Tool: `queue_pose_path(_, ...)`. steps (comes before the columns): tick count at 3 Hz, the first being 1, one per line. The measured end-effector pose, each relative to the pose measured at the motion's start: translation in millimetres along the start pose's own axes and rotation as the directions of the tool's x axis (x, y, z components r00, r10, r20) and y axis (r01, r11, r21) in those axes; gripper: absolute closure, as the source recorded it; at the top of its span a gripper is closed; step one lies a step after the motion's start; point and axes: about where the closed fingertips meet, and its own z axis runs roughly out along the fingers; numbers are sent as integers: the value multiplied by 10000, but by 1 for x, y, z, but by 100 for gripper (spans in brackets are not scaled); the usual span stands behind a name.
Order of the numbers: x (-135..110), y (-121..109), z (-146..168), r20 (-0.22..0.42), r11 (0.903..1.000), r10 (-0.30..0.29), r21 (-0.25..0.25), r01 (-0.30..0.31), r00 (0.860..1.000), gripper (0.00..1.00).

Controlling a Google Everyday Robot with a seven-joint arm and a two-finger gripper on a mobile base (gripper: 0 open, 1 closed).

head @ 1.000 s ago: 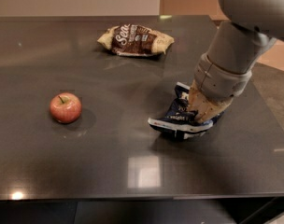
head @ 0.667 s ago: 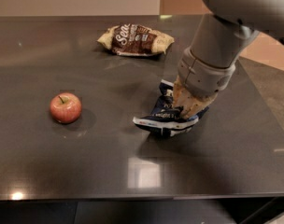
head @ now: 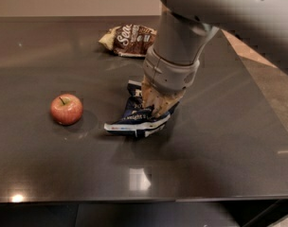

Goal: Move blue chip bag near apple

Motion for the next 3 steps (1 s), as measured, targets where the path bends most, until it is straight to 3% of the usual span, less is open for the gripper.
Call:
queue_pose_path(1,-8,-22,7,-62,9983,-578,-17,578,9983,100)
queue_pose_path(3,-13,-59,16,-24,9935,-1135,19,1135,9935,100)
